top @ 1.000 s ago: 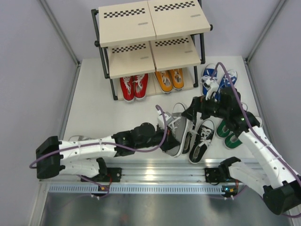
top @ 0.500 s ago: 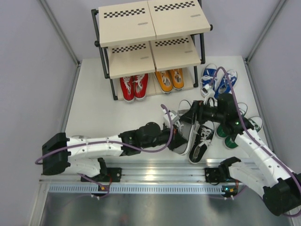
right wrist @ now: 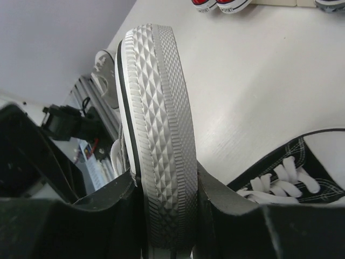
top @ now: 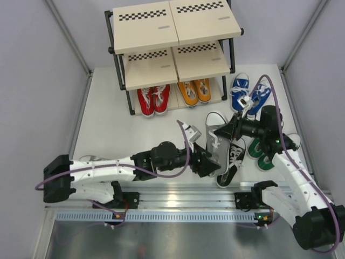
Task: Place and organize the shoes onto the shoe shelf
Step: Pick up the shoe.
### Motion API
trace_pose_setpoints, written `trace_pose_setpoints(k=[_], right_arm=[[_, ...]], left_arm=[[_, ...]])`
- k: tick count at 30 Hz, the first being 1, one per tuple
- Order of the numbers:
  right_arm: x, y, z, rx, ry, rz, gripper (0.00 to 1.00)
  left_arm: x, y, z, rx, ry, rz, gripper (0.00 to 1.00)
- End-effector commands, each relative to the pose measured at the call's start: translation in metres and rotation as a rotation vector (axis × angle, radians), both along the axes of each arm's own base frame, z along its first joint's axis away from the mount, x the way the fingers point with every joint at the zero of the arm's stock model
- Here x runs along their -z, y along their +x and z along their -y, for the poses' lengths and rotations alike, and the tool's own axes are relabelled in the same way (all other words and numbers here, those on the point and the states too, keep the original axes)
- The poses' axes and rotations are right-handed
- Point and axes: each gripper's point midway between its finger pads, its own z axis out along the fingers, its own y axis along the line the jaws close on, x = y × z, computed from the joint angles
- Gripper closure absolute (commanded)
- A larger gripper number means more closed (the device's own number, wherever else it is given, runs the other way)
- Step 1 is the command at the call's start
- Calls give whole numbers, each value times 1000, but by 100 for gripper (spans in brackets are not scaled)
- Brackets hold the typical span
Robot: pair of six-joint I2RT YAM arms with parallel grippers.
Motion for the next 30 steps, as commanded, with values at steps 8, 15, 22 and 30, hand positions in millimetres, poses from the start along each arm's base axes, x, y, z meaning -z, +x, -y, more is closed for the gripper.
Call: trace_pose_setpoints(k=[8,15,22,30], right_arm=[[-23,-42,-7,-386,24,368,100],[-18,-79,-22,-581,81,424,100],[-17,-96,-28,-664,108,429,100],[-14,-104,-30,-698,117,428,100]], left_arm=[[-52,2,-94,-135,-167,131,14],[-57,9,-119,-189,-232,213,9],[-47,18,-79,-119,-185,249,9],[-63,12,-47,-16,-242,298,11]])
